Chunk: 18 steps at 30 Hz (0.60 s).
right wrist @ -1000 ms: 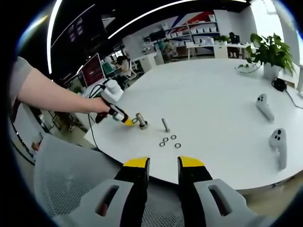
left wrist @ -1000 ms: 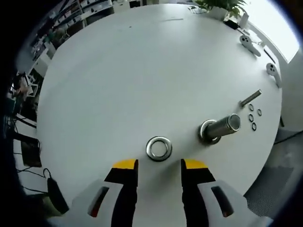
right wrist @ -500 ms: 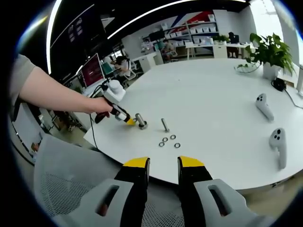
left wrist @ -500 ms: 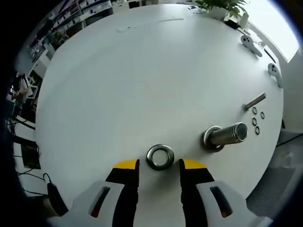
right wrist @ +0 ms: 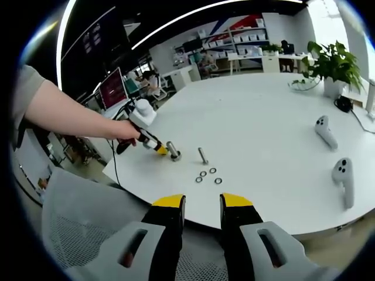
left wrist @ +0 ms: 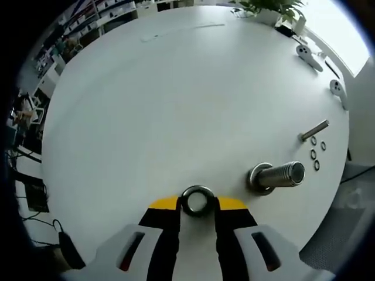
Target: Place the washer onto the threaded stud by aligning its center hole with the stud, sliding it down to the base, and recovering from edge contact or off-axis alignment until the washer reaches the visible bottom stop.
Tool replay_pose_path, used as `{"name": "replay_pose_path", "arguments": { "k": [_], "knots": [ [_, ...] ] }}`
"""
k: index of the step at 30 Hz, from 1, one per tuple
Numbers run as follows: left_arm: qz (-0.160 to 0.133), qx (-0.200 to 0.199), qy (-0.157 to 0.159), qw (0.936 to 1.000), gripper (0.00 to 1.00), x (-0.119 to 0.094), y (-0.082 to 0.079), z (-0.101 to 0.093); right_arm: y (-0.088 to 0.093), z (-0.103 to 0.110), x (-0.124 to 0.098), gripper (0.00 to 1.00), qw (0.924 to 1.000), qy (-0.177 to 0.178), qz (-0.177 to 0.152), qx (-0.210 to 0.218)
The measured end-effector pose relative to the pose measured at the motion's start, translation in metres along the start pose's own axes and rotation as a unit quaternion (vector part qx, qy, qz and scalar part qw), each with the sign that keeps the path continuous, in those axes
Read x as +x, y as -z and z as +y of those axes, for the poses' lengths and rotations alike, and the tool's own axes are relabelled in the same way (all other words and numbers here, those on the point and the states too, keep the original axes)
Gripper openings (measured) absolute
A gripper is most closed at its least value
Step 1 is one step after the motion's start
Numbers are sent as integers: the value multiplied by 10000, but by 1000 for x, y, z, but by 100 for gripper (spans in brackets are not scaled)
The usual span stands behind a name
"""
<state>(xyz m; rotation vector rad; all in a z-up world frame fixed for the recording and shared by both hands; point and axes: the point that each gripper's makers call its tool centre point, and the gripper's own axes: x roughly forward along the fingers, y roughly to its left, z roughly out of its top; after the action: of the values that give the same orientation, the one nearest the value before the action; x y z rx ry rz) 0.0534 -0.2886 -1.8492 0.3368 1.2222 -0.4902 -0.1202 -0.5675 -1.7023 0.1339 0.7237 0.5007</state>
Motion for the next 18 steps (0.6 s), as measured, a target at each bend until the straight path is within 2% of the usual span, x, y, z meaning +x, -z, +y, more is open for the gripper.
{"name": "replay_pose_path", "arguments": {
  "k": [6, 10, 12, 15, 18],
  "knots": [
    [536, 464, 109, 9974, 20, -9, 18, -19, -1, 0, 0, 26, 10000, -4, -14, 1],
    [727, 555, 126, 9957, 20, -15, 32, -26, -1, 1, -1, 26, 10000, -5, -33, 9],
    [794, 660, 143, 9946, 20, -16, 35, -27, -2, 1, -1, 26, 10000, -5, -47, 16],
    [826, 1032, 193, 9910, 21, -19, 40, -32, -2, 1, -1, 26, 10000, -11, -47, 15],
    [773, 1136, 197, 9903, 22, -18, 40, -31, -1, 2, -1, 26, 10000, -28, -30, 7]
  ]
}}
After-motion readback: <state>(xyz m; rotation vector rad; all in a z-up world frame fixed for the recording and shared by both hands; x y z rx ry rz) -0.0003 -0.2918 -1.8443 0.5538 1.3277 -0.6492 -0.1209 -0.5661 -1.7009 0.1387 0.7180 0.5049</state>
